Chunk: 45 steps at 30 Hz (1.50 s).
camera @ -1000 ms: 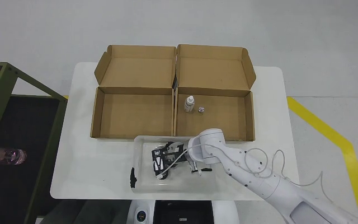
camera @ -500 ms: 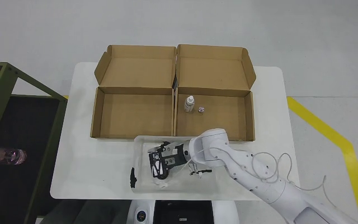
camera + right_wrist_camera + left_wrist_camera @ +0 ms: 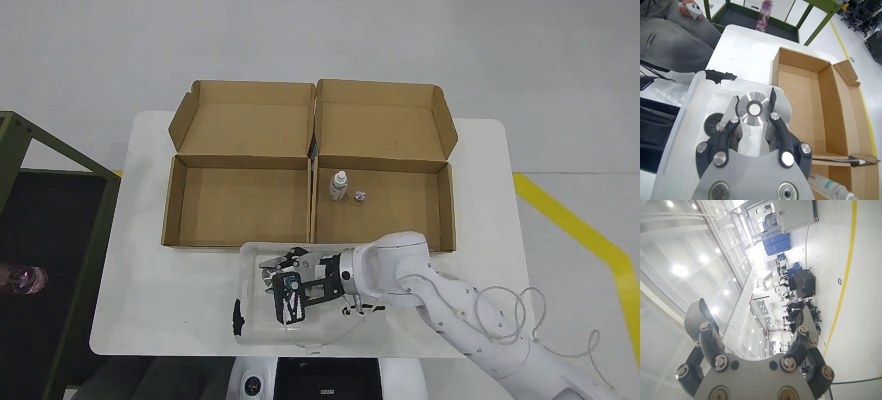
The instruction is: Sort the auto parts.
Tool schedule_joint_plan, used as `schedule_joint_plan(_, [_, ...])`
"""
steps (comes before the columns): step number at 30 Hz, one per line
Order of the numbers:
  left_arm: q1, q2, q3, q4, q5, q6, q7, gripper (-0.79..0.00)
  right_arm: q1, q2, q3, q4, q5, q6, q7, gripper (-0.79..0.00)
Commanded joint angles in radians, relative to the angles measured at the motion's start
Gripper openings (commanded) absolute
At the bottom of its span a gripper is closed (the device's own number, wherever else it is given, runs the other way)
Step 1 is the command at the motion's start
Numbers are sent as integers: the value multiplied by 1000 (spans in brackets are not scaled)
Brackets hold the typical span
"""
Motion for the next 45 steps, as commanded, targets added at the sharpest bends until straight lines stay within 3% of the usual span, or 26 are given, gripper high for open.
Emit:
schedule_joint_plan(1, [0, 0, 0, 0, 0, 0, 0, 0, -5, 3, 12, -9, -12, 0, -19, -785])
schedule_joint_plan(13, [0, 0, 0, 0, 0, 0, 0, 0, -32, 18, 99, -43, -75, 30, -131, -785])
schedule_joint_plan(25, [0, 0, 0, 0, 0, 0, 0, 0, 14, 6, 109, 36, -47, 58, -178, -785])
schedule_joint_plan(45, [0, 0, 0, 0, 0, 0, 0, 0, 229, -73, 2, 282, 70, 147, -16, -785])
